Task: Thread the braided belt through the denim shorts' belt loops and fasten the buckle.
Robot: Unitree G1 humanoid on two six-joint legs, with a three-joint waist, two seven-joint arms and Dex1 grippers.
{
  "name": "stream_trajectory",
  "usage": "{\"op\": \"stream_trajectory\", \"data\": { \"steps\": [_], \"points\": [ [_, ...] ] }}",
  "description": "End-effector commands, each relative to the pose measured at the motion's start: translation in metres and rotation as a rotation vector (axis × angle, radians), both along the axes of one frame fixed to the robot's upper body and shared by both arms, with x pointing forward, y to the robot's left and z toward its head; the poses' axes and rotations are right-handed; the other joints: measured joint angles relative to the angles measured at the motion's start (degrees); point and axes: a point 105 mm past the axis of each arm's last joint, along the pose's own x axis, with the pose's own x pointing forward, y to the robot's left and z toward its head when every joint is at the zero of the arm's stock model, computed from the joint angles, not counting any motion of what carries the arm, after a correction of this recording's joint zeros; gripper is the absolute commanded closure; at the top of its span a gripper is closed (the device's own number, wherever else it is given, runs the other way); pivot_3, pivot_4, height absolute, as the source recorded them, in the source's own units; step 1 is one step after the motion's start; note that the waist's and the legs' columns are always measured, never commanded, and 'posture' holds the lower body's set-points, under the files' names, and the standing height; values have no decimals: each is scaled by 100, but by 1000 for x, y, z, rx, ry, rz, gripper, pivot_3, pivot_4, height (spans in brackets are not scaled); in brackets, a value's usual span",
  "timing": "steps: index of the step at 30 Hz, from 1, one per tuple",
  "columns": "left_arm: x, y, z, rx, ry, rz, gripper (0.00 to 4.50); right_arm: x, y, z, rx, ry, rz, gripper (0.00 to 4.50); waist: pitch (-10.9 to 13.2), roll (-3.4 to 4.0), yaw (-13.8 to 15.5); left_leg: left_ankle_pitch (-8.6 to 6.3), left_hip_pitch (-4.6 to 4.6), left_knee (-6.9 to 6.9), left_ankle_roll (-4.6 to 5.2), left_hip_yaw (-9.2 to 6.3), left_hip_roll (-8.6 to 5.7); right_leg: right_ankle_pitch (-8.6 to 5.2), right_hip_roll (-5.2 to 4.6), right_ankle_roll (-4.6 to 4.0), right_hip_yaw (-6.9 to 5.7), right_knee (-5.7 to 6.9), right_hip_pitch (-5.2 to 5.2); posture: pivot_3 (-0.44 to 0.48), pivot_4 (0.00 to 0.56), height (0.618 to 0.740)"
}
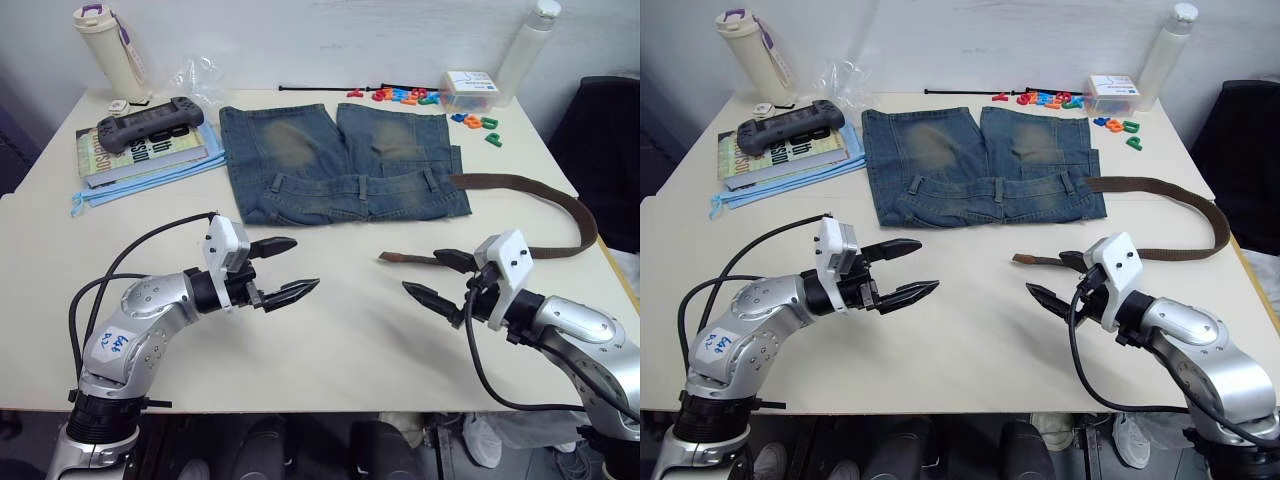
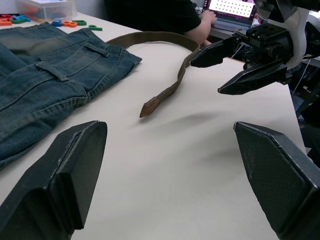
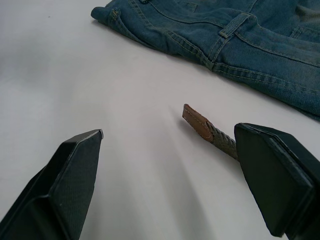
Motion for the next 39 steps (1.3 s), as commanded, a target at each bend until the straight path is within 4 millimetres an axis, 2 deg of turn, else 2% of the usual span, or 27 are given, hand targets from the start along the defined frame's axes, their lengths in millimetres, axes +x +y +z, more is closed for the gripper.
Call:
{"op": "stream_trajectory", "data": {
  "steps": [1, 8, 12, 18, 22, 28, 31, 35, 39],
  "points": [
    [-2, -2, 10, -10, -49, -14, 53, -3, 0, 11, -3, -53, 2, 0, 0, 0, 0, 0, 0, 0, 0, 0, 0, 0, 0, 0, 0, 0, 0, 0, 150, 713],
    [-3, -2, 10, -19, -45, -20, 53, -3, -2, 11, -11, -51, 8, 0, 0, 0, 0, 0, 0, -5, 0, 0, 0, 0, 0, 0, -1, -4, 0, 0, 150, 713],
    [-2, -3, 8, -13, -40, -23, 53, 4, -9, 6, -91, -35, 15, 0, 0, 0, -2, 1, 0, -8, -1, 1, 0, 0, 0, 0, -2, -9, 0, 0, 150, 713],
    [-5, -7, 4, -1, -28, -47, 53, 34, -25, -4, -278, 30, 47, 0, 1, 2, -20, 3, 2, -5, -2, 6, 0, 0, 1, 0, -7, -7, 0, 0, 150, 713],
    [-6, -10, 3, 2, -28, -50, 53, 60, -26, -2, -311, 53, 102, 0, 5, 7, -27, 14, 0, -8, -2, 5, -1, -1, 1, -3, -12, -8, -3, 0, 150, 713],
    [-9, -11, 2, -3, -29, -42, 53, 86, -38, -26, -458, 168, 115, 0, 7, 10, -6, 23, -2, -4, 9, 10, 0, -1, -7, -2, -44, -11, -1, 0, 150, 713],
    [-11, -10, 2, -4, -29, -26, 53, 91, -48, -41, -529, 236, 120, 0, 7, 11, -16, 21, -5, 7, 10, 15, 0, -1, -8, -2, -56, -9, -1, 0, 150, 713],
    [-13, -6, 2, -6, -29, -7, 0, 93, -49, -45, -546, 252, 145, 1094, 7, 11, -10, 18, -2, 18, 10, 16, 1, 0, -8, 1, -63, -3, 3, 0, 150, 713],
    [-13, -5, 1, -5, -28, 0, 0, 92, -45, -44, -537, 248, 177, 2974, 6, 10, -15, 2, 2, 23, -15, 13, 0, 3, -9, 4, -63, -2, 11, 0, 150, 713]
  ]
}}
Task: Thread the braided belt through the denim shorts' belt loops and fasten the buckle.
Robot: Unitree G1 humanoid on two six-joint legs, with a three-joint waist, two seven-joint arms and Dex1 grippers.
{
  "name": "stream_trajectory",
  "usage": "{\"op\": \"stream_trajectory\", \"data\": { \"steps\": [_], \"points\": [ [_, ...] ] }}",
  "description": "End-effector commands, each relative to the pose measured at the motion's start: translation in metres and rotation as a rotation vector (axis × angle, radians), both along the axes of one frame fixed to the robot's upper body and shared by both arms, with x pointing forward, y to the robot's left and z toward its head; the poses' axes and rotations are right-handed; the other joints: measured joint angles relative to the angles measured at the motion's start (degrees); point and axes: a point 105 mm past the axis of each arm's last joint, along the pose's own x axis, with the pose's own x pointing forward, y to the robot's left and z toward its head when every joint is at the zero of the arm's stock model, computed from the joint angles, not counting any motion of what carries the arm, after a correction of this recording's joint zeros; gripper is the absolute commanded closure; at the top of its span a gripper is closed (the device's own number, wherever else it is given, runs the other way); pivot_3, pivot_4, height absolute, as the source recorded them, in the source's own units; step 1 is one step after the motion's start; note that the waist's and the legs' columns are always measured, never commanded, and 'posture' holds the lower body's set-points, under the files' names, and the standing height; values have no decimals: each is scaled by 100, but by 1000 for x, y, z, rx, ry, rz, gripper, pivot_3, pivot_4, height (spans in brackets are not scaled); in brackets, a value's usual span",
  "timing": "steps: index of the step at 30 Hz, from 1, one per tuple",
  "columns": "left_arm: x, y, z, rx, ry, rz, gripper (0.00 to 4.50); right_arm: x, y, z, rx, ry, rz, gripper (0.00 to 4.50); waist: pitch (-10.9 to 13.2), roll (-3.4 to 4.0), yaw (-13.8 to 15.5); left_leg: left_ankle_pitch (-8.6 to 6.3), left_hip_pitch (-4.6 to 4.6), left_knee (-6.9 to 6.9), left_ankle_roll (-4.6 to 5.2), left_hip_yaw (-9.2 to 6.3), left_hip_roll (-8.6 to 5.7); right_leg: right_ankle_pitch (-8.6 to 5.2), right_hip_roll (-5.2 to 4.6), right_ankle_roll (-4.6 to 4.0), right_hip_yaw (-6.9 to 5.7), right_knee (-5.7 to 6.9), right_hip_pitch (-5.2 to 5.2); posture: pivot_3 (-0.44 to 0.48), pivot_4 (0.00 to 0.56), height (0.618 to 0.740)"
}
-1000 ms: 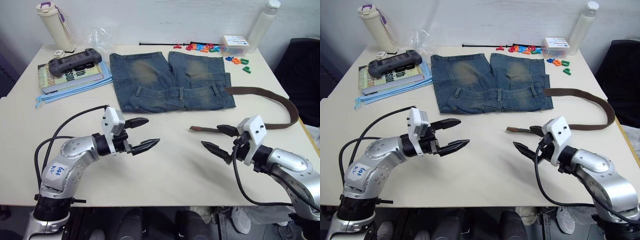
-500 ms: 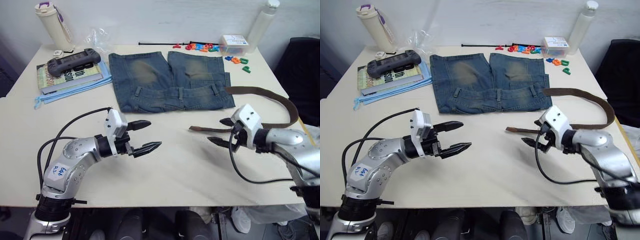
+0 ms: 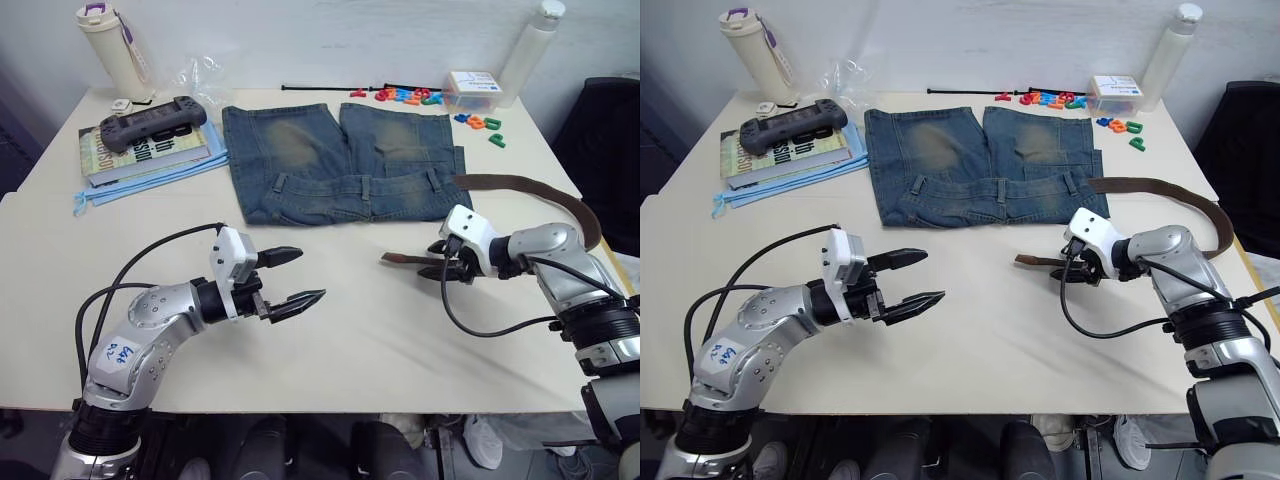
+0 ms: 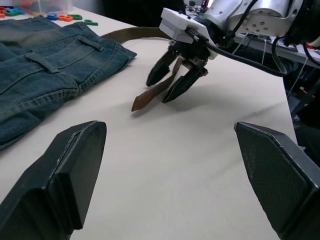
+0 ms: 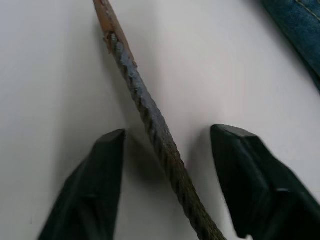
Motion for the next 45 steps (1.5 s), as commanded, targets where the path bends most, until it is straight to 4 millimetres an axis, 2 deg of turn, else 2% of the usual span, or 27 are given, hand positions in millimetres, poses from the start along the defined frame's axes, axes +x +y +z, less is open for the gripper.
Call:
{"op": "stream_trajectory", "data": {
  "steps": [1, 3, 7, 11, 14, 19, 29, 30, 32, 38, 39, 45],
  "points": [
    [-5, 0, 9, -1, -45, -7, 0, -2, -7, -6, -32, 23, -13, 3460, 0, 0, -3, -1, 1, 0, -2, 1, 0, 0, 0, 0, 0, 2, 0, 0, 150, 713],
    [-4, 1, 10, -1, -46, -4, 0, -7, 1, 0, -1, 19, 26, 4479, 0, 0, 0, -2, 2, 0, -3, 1, 0, 0, 0, 0, 0, 3, -1, 0, 150, 713],
    [-2, 3, 10, 3, -47, -6, 0, -25, 24, 17, 70, 18, 124, 4479, 0, 1, 4, -5, -1, -5, -9, 0, 1, -1, 0, -1, 0, 2, -6, 0, 150, 713],
    [0, -1, 9, 24, -52, -60, 0, -69, 64, 37, 111, 33, 320, 4479, 9, 15, 2, 5, -6, -9, 9, 2, 7, -2, 0, -4, 0, 4, -16, 0, 150, 713],
    [-2, -8, 8, 49, -60, -124, 0, -86, 81, 42, 118, 30, 364, 4479, 10, 16, 1, -12, -6, -9, -16, 2, 8, -2, 1, -4, 0, 5, -15, 0, 150, 713],
    [-6, -20, -1, 101, -54, -230, 0, -98, 99, 46, 122, 21, 397, 4479, 10, 16, 6, -16, -6, -9, -17, 0, 7, -3, -3, -6, 9, -3, -14, 0, 150, 713],
    [1, -27, -8, 100, -35, -236, 0, -106, 107, 48, 129, 23, 414, 4479, 10, 16, -2, -15, -11, -11, -10, 0, 8, -4, -4, -7, 5, -9, -15, 0, 150, 713],
    [1, -27, -7, 94, -33, -239, 548, -107, 108, 48, 129, 23, 415, 4500, 10, 16, -1, -12, -11, -10, -5, 0, 8, -4, -4, -7, 5, -9, -16, 0, 150, 713],
    [1, -29, -7, 88, -31, -242, 1292, -108, 108, 49, 130, 23, 417, 4500, 10, 16, 3, -12, -11, -10, -5, -1, 8, -4, -4, -7, 4, -8, -16, 0, 150, 713],
    [0, -32, -7, 79, -27, -249, 4194, -108, 110, 49, 131, 23, 421, 4500, 10, 16, 1, -12, -11, -9, -2, -1, 8, -4, -4, -7, 4, -9, -15, 0, 150, 713],
    [0, -33, -7, 78, -27, -250, 4483, -108, 110, 49, 130, 23, 422, 4500, 10, 16, 1, -6, -11, -9, 8, 0, 8, -4, -4, -7, 4, -9, -15, 0, 150, 713],
    [-1, -33, -7, 59, -18, -252, 4483, -104, 111, 53, 138, -15, 412, 4500, 10, 16, 3, -3, -11, -9, 13, -1, 8, -4, -4, -7, 4, -9, -15, 0, 150, 713]
  ]
}}
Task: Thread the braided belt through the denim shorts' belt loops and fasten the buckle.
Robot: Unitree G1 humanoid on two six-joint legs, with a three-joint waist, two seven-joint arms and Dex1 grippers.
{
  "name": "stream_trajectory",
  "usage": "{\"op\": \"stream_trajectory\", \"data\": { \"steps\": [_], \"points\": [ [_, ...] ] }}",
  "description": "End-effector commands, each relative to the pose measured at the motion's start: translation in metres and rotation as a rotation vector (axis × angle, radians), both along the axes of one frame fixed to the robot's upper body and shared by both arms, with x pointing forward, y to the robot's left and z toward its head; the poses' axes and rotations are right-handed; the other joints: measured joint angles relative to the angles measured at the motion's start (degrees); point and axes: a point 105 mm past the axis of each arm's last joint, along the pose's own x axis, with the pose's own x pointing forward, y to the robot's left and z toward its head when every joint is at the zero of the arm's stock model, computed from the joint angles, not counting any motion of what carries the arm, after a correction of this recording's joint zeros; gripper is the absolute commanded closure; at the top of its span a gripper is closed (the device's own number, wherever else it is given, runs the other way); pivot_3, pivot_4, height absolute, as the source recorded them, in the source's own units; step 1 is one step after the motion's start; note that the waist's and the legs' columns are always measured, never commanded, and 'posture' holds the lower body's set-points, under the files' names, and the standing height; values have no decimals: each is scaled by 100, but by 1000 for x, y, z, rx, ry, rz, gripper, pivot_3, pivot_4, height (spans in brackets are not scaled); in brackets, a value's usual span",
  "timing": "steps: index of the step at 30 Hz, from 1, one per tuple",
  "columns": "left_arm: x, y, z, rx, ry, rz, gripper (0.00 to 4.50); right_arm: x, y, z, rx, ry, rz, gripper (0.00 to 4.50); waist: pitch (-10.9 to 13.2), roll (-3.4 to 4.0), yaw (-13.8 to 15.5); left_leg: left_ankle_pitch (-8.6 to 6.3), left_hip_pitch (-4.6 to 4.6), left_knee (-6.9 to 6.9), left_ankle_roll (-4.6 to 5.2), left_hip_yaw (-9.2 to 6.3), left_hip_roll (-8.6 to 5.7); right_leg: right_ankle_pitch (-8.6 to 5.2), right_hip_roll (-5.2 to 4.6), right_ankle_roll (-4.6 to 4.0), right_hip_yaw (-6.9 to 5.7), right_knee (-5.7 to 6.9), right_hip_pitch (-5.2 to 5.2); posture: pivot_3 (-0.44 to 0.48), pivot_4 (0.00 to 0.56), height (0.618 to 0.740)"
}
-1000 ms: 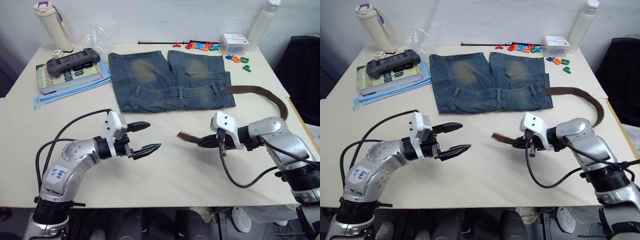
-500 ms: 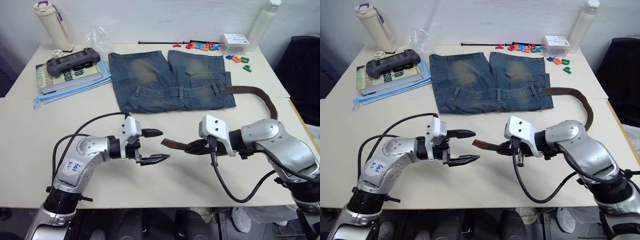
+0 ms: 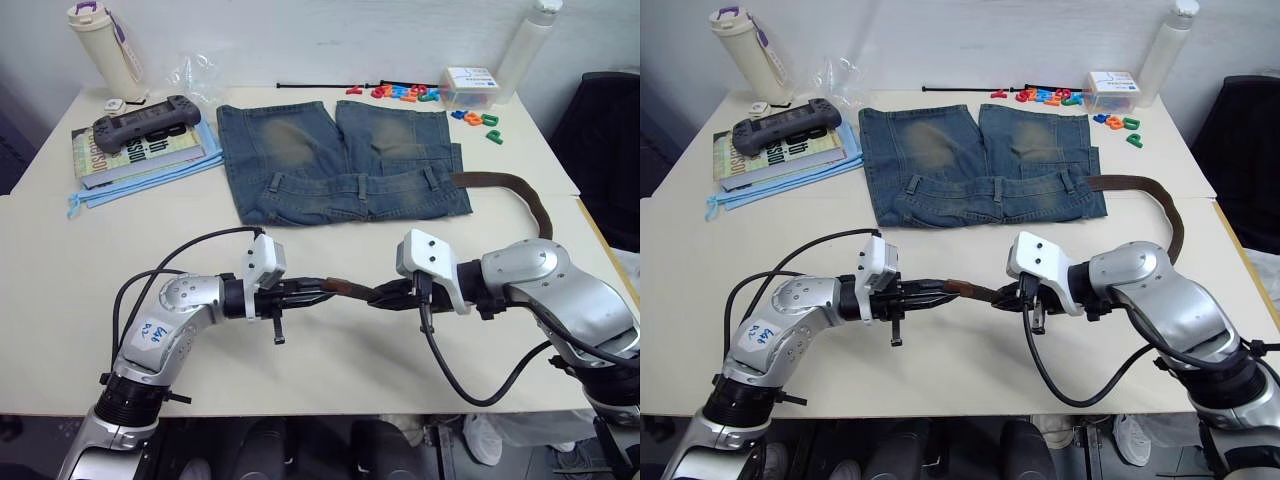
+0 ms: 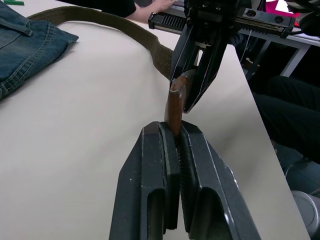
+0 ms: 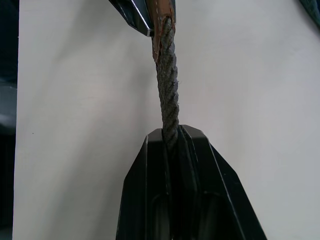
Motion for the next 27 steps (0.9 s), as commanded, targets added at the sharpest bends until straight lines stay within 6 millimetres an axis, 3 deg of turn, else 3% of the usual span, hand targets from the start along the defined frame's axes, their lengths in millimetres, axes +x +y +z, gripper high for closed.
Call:
{"op": "stream_trajectory", "data": {
  "steps": [1, 3, 7, 13, 15, 21, 27],
  "points": [
    [-3, -4, 9, -39, -22, -13, 4483, -4, 9, 12, 23, -61, 47, 4500, 0, 0, 0, 0, 0, 0, 0, 0, 0, 0, 0, 0, 0, 0, 0, 0, 150, 713],
    [-2, -4, 11, -67, -2, -3, 4483, -5, 9, 16, 46, -70, 43, 4500, 0, 0, 0, 0, 0, 0, 0, 0, 0, 0, 0, 0, 0, 0, 0, 0, 150, 713],
    [-4, -4, 10, -113, 58, 10, 4500, -3, -1, 34, 128, -101, -47, 2970, 0, 0, 4, 1, 0, 0, 1, -1, 0, 0, 0, 0, 0, 1, 0, 0, 150, 713],
    [-7, -5, 8, -228, 211, 60, 4500, -3, -32, 72, 362, -94, -261, 159, 0, 0, 11, 0, -2, 4, 6, -4, 0, 0, -3, 1, -3, 1, 3, 0, 150, 713],
    [-6, -5, 13, -300, 274, 85, 4500, -9, -39, 75, 437, -47, -303, 159, 0, 0, 12, 0, -2, 3, 7, -7, 0, 0, -3, 1, -4, 1, 5, 0, 150, 713],
    [1, 1, 31, -517, 444, 139, 4500, -56, -44, 66, 656, 222, -234, 159, 0, -2, 23, -11, -7, 4, 30, -12, 0, 0, -2, 1, -8, 0, 8, 0, 150, 713],
    [-6, 1, 35, -522, 486, 112, 4500, -49, -22, 18, 796, 473, -437, 159, -3, -7, -22, -10, 3, 10, 43, -2, 0, 0, 5, 2, 0, 19, 7, 0, 150, 713]
  ]
}}
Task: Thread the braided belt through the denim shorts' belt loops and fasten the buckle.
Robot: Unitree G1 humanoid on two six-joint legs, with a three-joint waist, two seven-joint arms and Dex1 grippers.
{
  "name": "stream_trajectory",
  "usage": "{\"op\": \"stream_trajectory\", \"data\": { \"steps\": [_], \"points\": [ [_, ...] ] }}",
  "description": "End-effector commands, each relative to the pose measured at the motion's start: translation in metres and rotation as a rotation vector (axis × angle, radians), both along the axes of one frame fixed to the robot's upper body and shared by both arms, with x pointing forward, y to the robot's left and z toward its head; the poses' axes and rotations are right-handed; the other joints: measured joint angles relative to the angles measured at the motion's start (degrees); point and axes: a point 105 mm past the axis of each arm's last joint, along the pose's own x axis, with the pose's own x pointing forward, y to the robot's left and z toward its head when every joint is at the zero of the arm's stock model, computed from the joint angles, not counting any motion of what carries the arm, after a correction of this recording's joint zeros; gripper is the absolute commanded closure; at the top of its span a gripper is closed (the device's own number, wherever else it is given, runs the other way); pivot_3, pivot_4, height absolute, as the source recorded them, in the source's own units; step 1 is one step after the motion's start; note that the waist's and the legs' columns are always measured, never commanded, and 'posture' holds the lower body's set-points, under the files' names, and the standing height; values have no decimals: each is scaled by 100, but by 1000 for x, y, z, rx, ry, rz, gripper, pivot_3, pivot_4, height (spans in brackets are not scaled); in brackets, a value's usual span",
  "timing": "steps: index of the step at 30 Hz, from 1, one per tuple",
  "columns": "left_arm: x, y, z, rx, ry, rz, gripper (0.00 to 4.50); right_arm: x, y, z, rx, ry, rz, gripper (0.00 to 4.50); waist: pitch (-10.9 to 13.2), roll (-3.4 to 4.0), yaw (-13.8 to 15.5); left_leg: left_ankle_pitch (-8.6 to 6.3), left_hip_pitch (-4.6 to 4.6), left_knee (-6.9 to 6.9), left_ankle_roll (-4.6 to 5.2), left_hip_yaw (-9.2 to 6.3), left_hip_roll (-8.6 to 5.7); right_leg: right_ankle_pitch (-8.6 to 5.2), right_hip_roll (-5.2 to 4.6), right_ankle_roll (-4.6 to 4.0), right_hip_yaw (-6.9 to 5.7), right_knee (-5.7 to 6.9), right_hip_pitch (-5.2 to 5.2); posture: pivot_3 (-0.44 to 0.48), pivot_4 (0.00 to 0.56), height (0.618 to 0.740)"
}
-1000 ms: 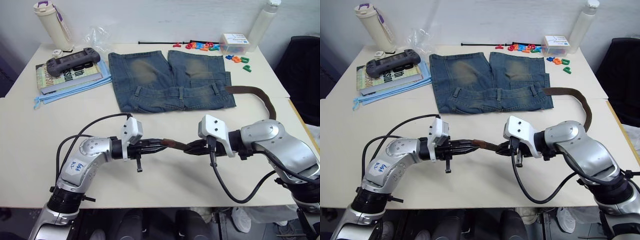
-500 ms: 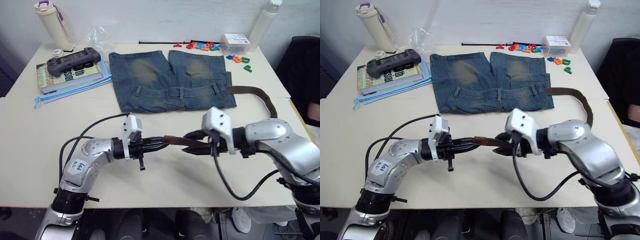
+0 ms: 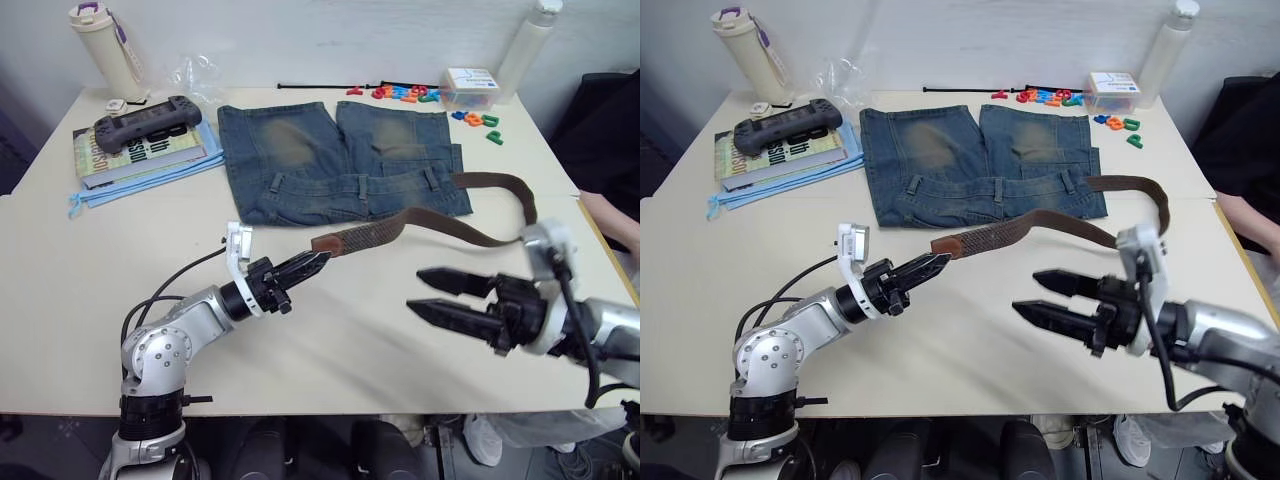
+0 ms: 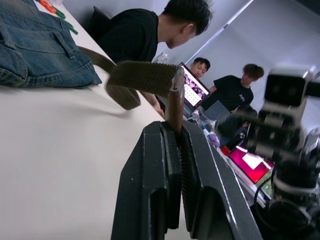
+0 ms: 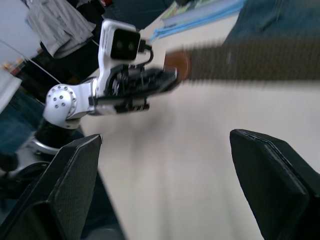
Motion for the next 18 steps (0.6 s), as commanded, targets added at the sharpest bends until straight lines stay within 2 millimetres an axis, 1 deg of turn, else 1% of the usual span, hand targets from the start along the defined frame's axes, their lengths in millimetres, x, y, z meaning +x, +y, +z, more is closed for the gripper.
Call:
{"op": "stream_trajectory", "data": {
  "steps": [1, 4, 7, 12, 15, 18],
  "points": [
    [-11, -4, 14, -11, -50, -49, 4500, 9, 20, -8, 124, 75, -67, 159, 0, 0, -22, 3, 1, -1, -2, 0, 1, 0, 2, 0, 2, 3, -2, 0, 150, 713],
    [-12, -4, 15, -9, -49, -54, 4500, 24, 33, -11, 258, 153, -146, 159, 0, 1, -30, 7, 5, -5, -13, -1, 1, 0, 3, -1, 4, 9, -4, 0, 150, 713],
    [-12, -4, 15, -3, -53, -51, 4500, 34, 44, -4, 411, 188, -176, 159, 0, 1, -23, 17, 4, -5, -41, 0, 1, 0, 3, -2, 6, 6, -5, 0, 150, 713],
    [-12, -3, 16, 2, -57, -46, 4500, 55, 33, 11, 617, 209, -298, 159, 0, 1, 6, 20, -1, -8, -35, 3, 0, 0, 3, -1, 6, -2, -9, 0, 150, 713],
    [-14, -3, 15, 4, -58, -49, 4500, 61, 28, 13, 659, 219, -341, 159, 0, 1, 14, 19, -4, -9, -34, 3, 0, -1, 2, -2, 6, -3, -10, 0, 150, 713],
    [-14, -4, 15, 7, -60, -50, 4500, 63, 29, 13, 666, 219, -349, 159, 0, 1, 9, 18, -6, -11, -34, 3, 0, -1, 2, -2, 7, -3, -14, 0, 150, 713]
  ]
}}
